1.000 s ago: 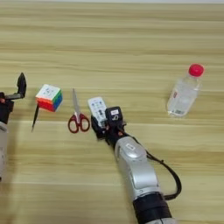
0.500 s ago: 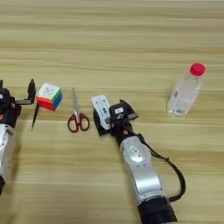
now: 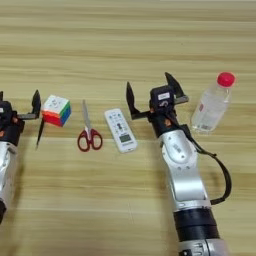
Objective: Move the objects on the table
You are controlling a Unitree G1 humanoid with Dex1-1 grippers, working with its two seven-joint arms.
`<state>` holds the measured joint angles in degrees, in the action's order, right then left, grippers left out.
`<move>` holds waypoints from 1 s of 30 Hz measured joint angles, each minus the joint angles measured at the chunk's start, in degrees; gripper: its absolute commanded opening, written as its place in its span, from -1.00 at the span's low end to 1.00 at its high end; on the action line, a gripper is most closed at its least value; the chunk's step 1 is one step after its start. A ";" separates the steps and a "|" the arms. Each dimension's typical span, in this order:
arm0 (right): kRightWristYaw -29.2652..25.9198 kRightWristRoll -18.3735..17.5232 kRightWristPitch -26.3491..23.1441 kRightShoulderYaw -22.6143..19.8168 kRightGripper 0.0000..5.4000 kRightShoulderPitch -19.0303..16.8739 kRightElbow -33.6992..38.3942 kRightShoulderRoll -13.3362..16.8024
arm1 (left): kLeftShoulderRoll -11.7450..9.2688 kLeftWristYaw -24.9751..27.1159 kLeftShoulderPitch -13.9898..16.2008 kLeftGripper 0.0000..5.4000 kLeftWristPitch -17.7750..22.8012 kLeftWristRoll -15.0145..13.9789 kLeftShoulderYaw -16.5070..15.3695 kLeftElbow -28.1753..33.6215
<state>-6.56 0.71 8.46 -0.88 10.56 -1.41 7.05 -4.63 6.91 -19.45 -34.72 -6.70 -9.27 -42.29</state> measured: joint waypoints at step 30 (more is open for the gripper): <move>7.03 -3.67 -2.72 -16.00 0.99 7.62 -10.50 9.05 | -0.02 -0.04 -0.02 1.00 -0.11 0.02 0.04 -0.03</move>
<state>0.47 -2.96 5.73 -16.88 18.18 -11.91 16.10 -4.64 6.88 -19.47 -34.84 -6.67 -9.22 -42.32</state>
